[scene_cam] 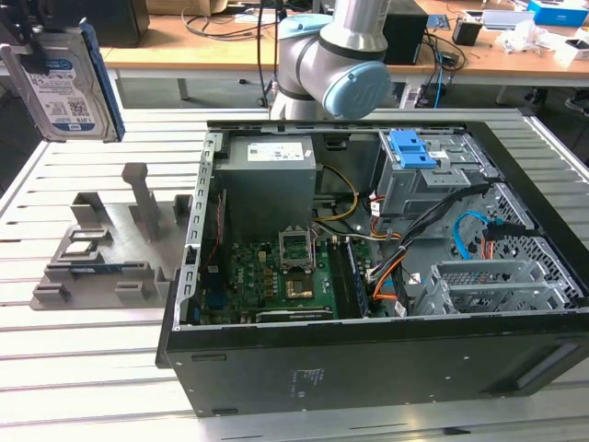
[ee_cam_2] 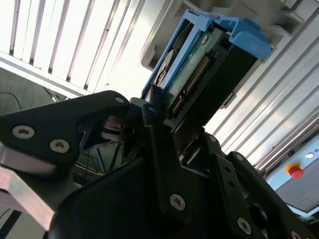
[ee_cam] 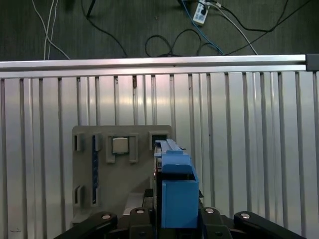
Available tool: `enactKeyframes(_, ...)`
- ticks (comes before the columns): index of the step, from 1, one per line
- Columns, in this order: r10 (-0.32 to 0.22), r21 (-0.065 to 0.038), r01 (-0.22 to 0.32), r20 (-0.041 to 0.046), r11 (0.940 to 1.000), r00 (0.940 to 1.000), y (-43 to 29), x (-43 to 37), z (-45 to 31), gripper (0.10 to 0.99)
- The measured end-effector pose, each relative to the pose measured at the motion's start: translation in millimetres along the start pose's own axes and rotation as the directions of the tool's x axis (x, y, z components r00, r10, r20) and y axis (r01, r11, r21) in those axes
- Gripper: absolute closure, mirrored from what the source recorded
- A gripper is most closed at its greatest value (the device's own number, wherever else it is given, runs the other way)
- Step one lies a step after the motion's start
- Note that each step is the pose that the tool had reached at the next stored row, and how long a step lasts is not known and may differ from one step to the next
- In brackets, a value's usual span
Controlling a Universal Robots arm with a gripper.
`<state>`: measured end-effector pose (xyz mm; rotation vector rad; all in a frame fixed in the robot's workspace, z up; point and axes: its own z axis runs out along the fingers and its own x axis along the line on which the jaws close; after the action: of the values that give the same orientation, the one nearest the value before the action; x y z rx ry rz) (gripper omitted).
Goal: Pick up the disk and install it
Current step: 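Pick up the disk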
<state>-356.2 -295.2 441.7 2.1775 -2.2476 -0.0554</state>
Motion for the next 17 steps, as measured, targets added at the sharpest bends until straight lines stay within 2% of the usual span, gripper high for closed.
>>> enactKeyframes(3, 0.000, 0.000, 0.000, 0.0000, 1.0000, 1.0000, 0.3, -0.4, -9.8, 0.722)
enactKeyframes(6, 0.000, 0.000, 0.000, 0.0000, 1.0000, 1.0000, 0.8, -0.8, -22.9, 0.722)
enactKeyframes(17, 0.000, 0.000, 0.000, 0.0000, 1.0000, 1.0000, 1.7, -2.0, -54.1, 0.722)
